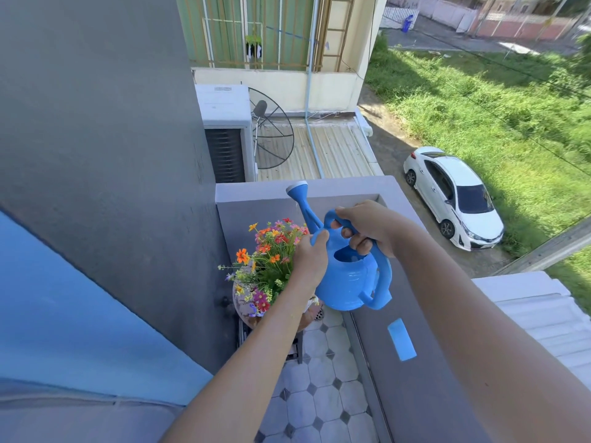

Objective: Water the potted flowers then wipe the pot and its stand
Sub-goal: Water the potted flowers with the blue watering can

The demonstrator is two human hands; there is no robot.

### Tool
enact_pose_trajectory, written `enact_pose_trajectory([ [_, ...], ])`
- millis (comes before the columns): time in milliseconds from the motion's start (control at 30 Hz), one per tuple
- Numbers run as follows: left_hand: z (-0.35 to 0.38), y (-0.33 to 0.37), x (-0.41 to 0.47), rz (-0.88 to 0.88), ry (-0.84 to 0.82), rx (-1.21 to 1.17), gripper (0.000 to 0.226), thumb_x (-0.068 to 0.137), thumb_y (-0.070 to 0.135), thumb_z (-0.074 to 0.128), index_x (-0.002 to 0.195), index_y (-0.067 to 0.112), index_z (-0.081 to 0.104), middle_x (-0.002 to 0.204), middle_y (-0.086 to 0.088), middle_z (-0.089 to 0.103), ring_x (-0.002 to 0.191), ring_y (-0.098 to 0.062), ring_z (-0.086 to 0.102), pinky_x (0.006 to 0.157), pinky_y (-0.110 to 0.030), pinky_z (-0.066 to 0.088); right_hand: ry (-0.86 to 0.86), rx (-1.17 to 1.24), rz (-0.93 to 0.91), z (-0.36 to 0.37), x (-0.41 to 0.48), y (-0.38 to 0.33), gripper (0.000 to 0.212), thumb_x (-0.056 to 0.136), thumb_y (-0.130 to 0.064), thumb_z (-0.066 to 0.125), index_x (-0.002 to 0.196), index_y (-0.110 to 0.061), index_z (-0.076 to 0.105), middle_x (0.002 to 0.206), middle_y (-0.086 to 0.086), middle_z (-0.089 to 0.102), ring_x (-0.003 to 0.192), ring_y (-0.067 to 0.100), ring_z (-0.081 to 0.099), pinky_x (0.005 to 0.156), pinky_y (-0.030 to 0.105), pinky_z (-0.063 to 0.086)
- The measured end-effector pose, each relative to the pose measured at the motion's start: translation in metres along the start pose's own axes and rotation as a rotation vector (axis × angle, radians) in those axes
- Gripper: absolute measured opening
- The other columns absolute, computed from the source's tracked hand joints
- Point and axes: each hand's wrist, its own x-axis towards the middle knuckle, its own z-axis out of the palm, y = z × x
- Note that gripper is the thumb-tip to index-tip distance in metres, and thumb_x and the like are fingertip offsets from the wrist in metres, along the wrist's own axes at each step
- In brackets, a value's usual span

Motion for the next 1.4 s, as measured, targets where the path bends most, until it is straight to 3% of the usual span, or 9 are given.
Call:
enact_pose_trajectory([
  [100, -0.01, 0.0, 0.001, -0.005, 0.028, -0.029, 0.054, 0.084, 0.053, 0.043, 0.108, 0.008, 0.059, 0.093, -0.018, 0.06, 0.077, -0.024, 0.055, 0.068, -0.036, 0.041, -0.018, -0.013, -0.01, 0.011, 0.001, -0.007, 0.033, 0.106, -0.035, 0.044, 0.1, -0.007, 0.061, 0.069, 0.004, 0.042, 0.041, 0.011, 0.028, 0.038, 0.02, 0.022],
  [267, -0.023, -0.009, -0.002, 0.005, 0.08, -0.042, 0.04, 0.095, 0.048, 0.042, 0.109, 0.014, 0.058, 0.1, -0.016, 0.064, 0.081, -0.023, 0.057, 0.069, -0.036, 0.043, -0.07, -0.041, -0.038, 0.024, -0.002, -0.014, 0.035, 0.106, -0.036, 0.045, 0.101, -0.007, 0.063, 0.069, 0.004, 0.043, 0.04, 0.011, 0.029, 0.039, 0.02, 0.023],
  [800, -0.023, -0.047, -0.05, -0.054, 0.064, -0.045, 0.052, 0.089, 0.06, 0.039, 0.115, 0.017, 0.055, 0.104, -0.011, 0.063, 0.087, -0.024, 0.058, 0.071, -0.037, 0.042, -0.144, -0.206, 0.013, 0.041, -0.031, 0.01, 0.033, 0.106, -0.035, 0.044, 0.098, -0.007, 0.06, 0.065, 0.004, 0.041, 0.039, 0.012, 0.027, 0.036, 0.019, 0.023],
  [1033, -0.027, -0.077, -0.084, -0.102, 0.099, -0.047, 0.051, 0.098, 0.055, 0.036, 0.121, 0.013, 0.054, 0.107, -0.01, 0.063, 0.089, -0.022, 0.058, 0.072, -0.035, 0.041, -0.202, -0.313, 0.057, 0.064, -0.047, 0.027, 0.035, 0.109, -0.033, 0.04, 0.1, -0.005, 0.06, 0.065, 0.005, 0.04, 0.044, 0.015, 0.028, 0.037, 0.02, 0.023],
  [1267, -0.032, -0.085, -0.108, -0.096, 0.123, -0.002, 0.048, 0.1, 0.051, 0.035, 0.121, 0.012, 0.053, 0.105, -0.008, 0.06, 0.09, -0.021, 0.056, 0.069, -0.034, 0.039, -0.212, -0.31, 0.043, 0.072, -0.067, 0.043, 0.04, 0.108, -0.04, 0.042, 0.1, -0.006, 0.06, 0.065, 0.005, 0.04, 0.045, 0.015, 0.029, 0.038, 0.021, 0.026],
  [1400, -0.026, -0.085, -0.117, -0.092, 0.104, 0.013, 0.048, 0.101, 0.05, 0.035, 0.12, 0.01, 0.052, 0.094, -0.004, 0.055, 0.082, -0.019, 0.052, 0.065, -0.033, 0.037, -0.204, -0.285, 0.046, 0.066, -0.076, 0.05, 0.04, 0.109, -0.038, 0.041, 0.102, -0.004, 0.062, 0.064, 0.004, 0.041, 0.044, 0.014, 0.029, 0.037, 0.021, 0.026],
])
